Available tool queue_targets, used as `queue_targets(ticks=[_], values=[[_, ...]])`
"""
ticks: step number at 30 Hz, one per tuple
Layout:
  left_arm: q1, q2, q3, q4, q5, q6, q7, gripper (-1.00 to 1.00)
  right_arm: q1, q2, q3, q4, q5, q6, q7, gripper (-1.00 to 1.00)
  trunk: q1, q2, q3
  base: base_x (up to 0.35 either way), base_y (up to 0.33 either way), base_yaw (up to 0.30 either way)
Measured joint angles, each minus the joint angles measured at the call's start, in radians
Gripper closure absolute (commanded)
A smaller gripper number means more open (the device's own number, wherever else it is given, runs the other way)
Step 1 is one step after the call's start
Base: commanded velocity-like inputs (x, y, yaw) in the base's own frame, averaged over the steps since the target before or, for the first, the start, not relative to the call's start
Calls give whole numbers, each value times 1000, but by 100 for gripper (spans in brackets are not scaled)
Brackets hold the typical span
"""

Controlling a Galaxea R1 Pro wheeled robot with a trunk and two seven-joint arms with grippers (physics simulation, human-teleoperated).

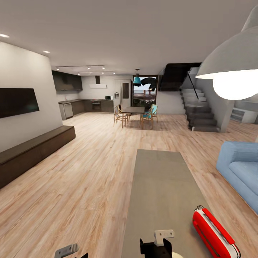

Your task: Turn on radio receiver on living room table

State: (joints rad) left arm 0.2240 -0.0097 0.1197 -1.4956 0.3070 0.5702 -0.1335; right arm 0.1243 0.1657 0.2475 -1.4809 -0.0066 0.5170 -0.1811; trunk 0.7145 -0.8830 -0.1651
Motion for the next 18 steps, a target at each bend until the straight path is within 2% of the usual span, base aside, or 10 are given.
queue_targets(ticks=[18], values=[[0,0,0,-8,1,0,0,-100,0,0,-3,12,12,-12,-5,-100,0,0,0,0,0,0]])
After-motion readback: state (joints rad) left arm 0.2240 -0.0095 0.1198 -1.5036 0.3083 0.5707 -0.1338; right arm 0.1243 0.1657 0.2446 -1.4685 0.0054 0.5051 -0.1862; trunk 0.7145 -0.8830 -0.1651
